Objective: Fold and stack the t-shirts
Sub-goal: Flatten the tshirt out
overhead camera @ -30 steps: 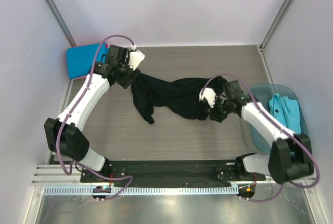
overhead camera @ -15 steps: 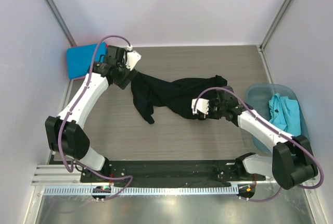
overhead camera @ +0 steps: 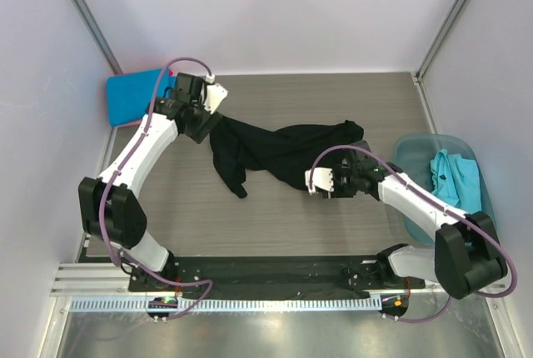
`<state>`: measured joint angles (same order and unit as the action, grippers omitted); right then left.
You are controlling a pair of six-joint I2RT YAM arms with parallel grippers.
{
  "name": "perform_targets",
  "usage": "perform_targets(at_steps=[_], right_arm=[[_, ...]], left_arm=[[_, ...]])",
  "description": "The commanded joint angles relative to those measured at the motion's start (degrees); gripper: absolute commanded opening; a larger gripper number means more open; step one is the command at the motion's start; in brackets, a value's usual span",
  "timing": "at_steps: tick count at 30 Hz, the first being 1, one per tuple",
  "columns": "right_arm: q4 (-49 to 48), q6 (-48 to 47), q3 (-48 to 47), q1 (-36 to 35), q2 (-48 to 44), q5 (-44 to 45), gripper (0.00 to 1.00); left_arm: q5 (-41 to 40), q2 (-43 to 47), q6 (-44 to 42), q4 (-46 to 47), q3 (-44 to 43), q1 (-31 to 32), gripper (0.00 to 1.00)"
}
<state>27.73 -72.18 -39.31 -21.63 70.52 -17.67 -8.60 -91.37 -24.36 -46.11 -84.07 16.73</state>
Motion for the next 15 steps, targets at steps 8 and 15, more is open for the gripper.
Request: perform_targets(at_steps=[8,15], right_arm=[[-10.59,4.06,-2.61,-2.81,4.11,1.94,0.08],[-5.3,10.12,-21.31,-2.81,-5.31,-1.67,0.01]], left_arm=[[-1.33,0.32,0.37,1.11,-2.15,-0.3,0.68],[1.56,1.46,0.19,0.41,-2.15,-0.38,0.67]])
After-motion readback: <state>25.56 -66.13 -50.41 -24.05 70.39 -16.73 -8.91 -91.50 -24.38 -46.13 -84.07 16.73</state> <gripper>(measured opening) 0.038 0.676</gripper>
